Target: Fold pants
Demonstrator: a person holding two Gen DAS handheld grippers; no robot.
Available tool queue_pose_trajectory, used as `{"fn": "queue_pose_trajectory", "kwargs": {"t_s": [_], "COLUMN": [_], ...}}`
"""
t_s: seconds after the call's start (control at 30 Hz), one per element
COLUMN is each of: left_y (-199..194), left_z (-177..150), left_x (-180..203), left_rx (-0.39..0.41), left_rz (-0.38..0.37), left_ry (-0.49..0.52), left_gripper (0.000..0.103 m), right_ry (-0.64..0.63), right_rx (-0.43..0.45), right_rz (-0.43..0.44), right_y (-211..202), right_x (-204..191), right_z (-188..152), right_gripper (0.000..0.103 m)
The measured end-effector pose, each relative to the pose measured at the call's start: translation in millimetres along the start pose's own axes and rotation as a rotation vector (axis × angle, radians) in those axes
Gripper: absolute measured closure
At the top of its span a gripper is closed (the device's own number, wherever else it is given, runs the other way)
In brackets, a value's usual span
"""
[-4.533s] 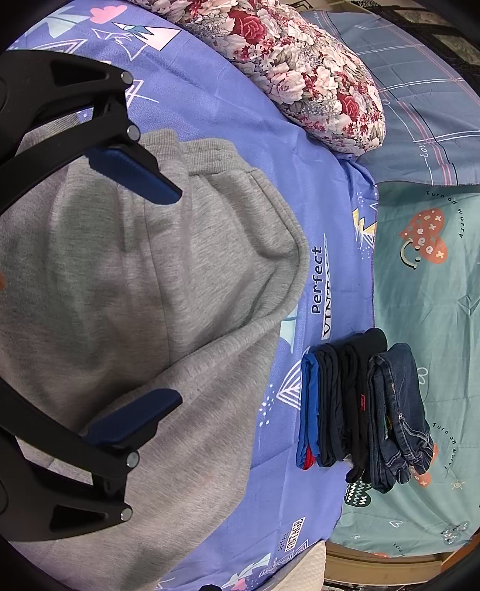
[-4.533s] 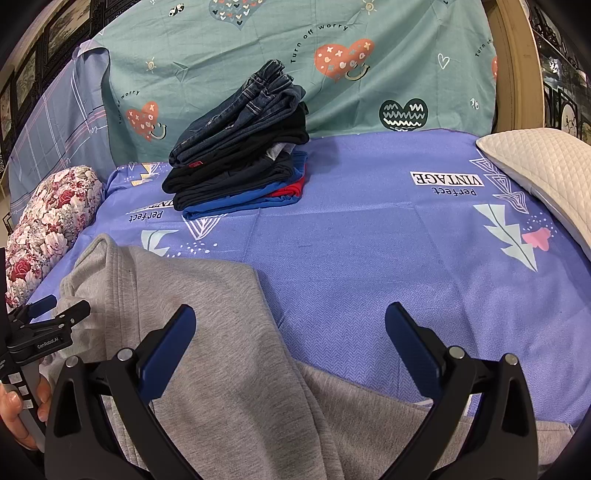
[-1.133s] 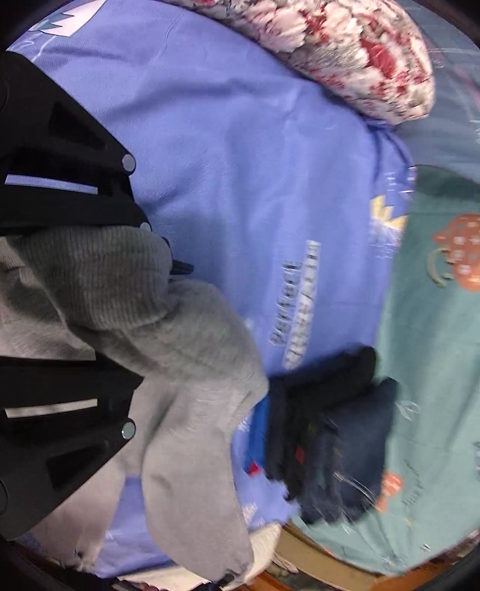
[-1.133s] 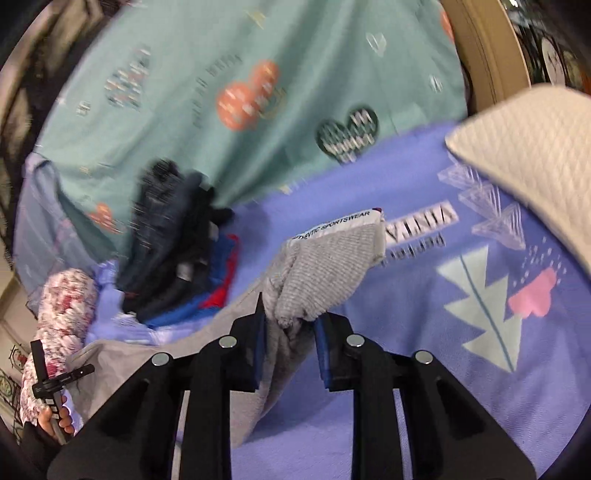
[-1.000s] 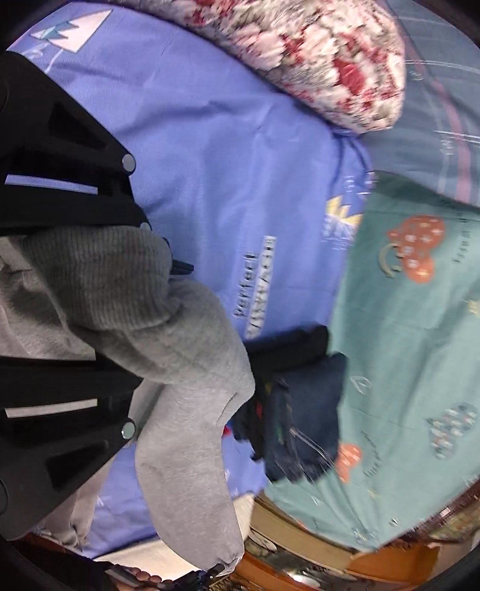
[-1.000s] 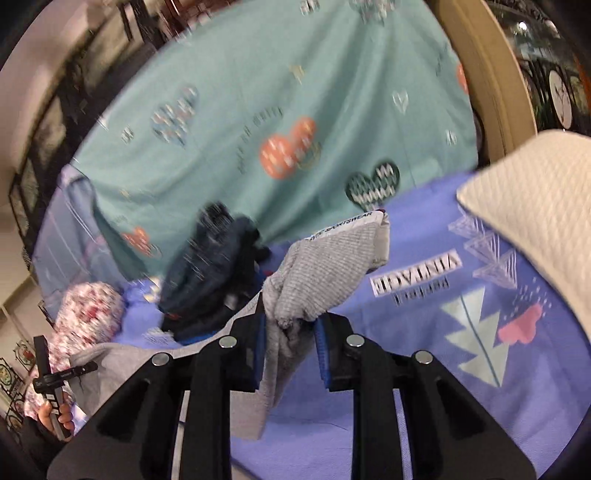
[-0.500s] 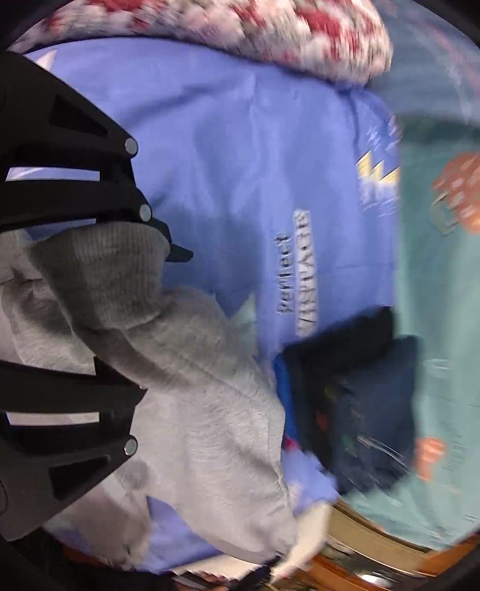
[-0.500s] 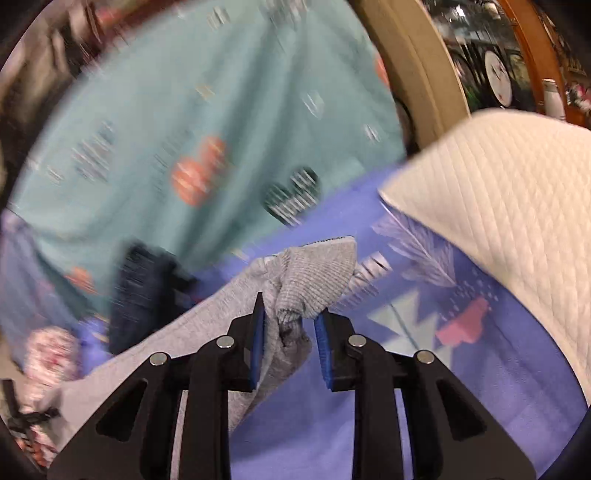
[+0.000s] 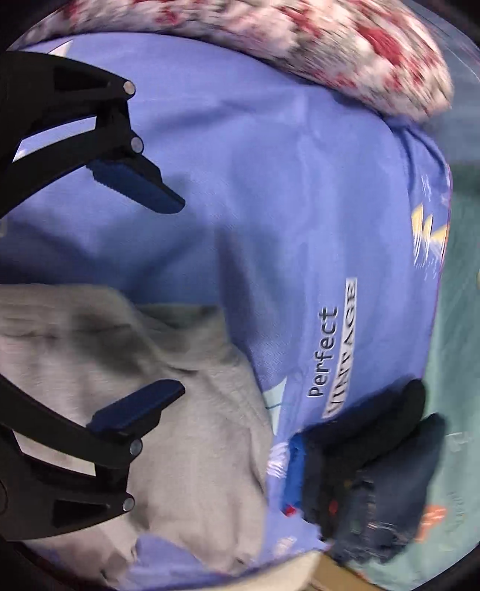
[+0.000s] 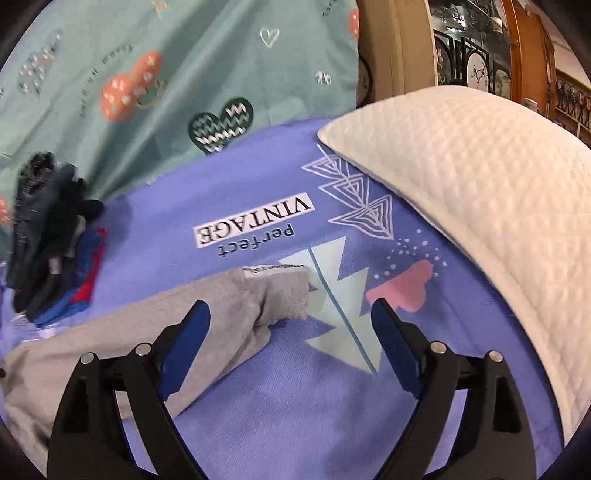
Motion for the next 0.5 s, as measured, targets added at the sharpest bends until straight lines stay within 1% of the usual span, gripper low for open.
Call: {"fn": "queue_pose_trajectory", "kwargs": {"t_s": [0.03, 0.1, 0.13, 0.17, 0.2, 0.3, 0.37, 0.43, 0.5], "left_y": [-14, -43, -50, -60, -64, -68, -63, -50, -43], "left_z": [-11, -42, -57, -78, -92, -141, -164, -177, -182], "left_x": [-3, -12, -12, -14, -16, -16, -12, -2, 17], "left_rx": [0.014, 0.035, 0.038, 0.039, 0.033, 0.004, -0.014, -0.026, -0.035], "left_rz": [-0.005, -0.009, -0.016, -0.029, -0.043, -0.086, -0.128, -0.171, -0.218], "left_ry": [-0.022, -0.073, -0.096, -0.127, -0.154, -0.231, -0.268, -0.282, -0.263], "left_gripper": [0.01, 0.01, 0.01, 0.01, 0.01, 0.01, 0.01, 0.01, 0.01], "right_ry": [-0.004, -0.017, -0.024, -0.029, -0.027, 0.027, 0.067, 0.097, 0.123], "right_rx": [0.0, 0.005, 0.006, 0.006, 0.008, -0.013, -0.031, -0.049, -0.062], "right_rz": [0.015, 0.032, 0.041, 0.042, 0.043, 0.039, 0.042, 0.039, 0.037], "right_y": [-13, -38, -50, -62, -75, -96, -101, -106, -111], "right_x": [4, 9, 14, 18, 26, 52, 66, 77, 86], "right_z": [-6, -19, -28, -38, -53, -91, -112, -132, -149], "right_gripper": [0.008, 0.008, 0.006, 0.004, 0.002, 0.001, 0.001, 0.001, 0.001]}}
Point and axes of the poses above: each gripper's, at about its wrist camera, not at the fingertips, and y roughly the way its jaws point, x to its right, z to its top, the point moved 4 cm from there along y, roughly the way its jaws point, and after that the axes turned 10 degrees about -z, right-handed, at the moved point
